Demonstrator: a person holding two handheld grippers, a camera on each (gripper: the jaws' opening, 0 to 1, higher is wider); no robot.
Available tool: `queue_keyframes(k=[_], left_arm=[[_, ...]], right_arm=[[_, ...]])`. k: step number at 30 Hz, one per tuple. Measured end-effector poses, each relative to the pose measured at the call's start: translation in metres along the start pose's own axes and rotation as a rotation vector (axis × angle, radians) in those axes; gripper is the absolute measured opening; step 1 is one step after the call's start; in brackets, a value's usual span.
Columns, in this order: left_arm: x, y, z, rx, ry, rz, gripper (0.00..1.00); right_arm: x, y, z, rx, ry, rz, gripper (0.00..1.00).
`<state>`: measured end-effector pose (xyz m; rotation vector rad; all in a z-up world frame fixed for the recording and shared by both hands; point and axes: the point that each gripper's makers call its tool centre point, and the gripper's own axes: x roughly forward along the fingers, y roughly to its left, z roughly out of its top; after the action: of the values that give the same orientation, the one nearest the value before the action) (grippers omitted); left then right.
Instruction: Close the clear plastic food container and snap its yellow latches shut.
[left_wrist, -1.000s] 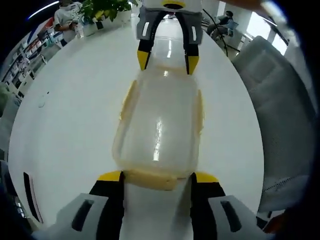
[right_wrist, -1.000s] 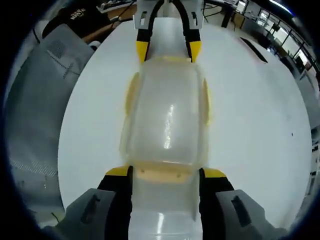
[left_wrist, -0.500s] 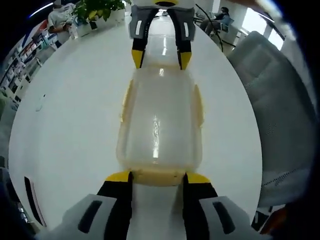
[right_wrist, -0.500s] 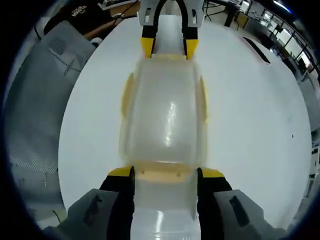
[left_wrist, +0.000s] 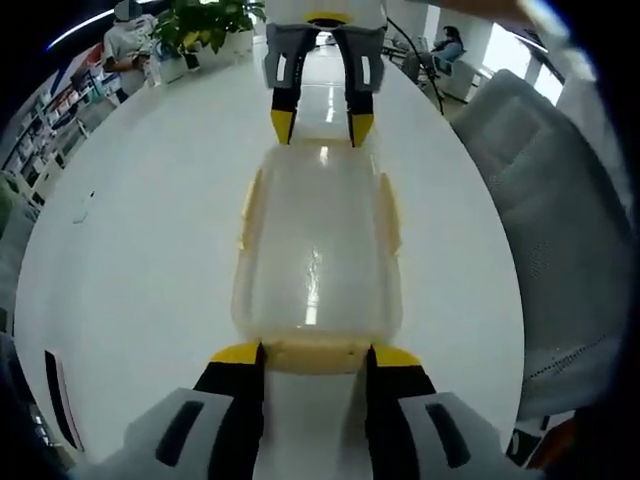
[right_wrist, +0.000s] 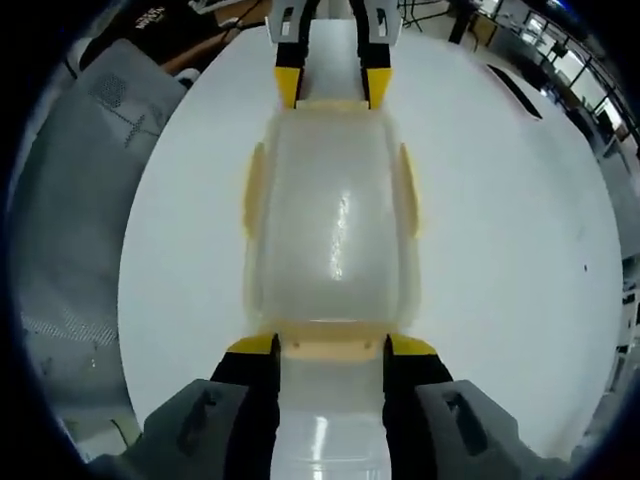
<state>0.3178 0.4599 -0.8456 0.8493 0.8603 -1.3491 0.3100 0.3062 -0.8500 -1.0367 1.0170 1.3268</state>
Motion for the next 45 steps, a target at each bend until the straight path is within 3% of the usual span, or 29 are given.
queue_keyframes(k=[20,23,26,28,30,33,38,41,45], left_arm=[[-0.003,-0.003,-0.001,0.001,-0.001,0.001,0.32],[-0.005,-0.002,-0.002,-0.003,-0.020,-0.004,0.32],[-0.006,-0.009,0.000,-0.029,0.027,-0.028,0.32],[-0.015,-0.002,0.002,0.016,0.043,0.020,0.32],[-0.028,-0.004,0.006,0.003,0.044,0.025,0.32],[-0.050,-0.007,0.016,-0.012,0.027,0.038,0.32],[-0.064,-0.010,0.027,-0.020,0.052,0.070,0.32],[-0.068,-0.015,0.048,-0.049,0.018,0.076,0.32],[-0.066,-0.019,0.074,-0.026,0.021,0.091,0.32]], right_arm=[[0.000,-0.001,-0.001,-0.005,0.130,0.003,0.35],[-0.002,-0.001,-0.003,-0.009,0.119,-0.003,0.35],[-0.004,0.000,-0.002,-0.017,0.106,-0.002,0.35],[-0.012,-0.001,0.002,-0.010,0.083,-0.016,0.35],[-0.023,-0.002,0.008,-0.014,0.043,-0.021,0.35],[-0.047,-0.001,0.013,-0.032,0.010,-0.025,0.35],[-0.077,0.000,0.017,-0.066,-0.053,-0.048,0.35],[-0.092,0.000,0.003,-0.093,-0.050,-0.055,0.35],[-0.103,0.006,-0.017,-0.089,-0.058,-0.046,0.35]])
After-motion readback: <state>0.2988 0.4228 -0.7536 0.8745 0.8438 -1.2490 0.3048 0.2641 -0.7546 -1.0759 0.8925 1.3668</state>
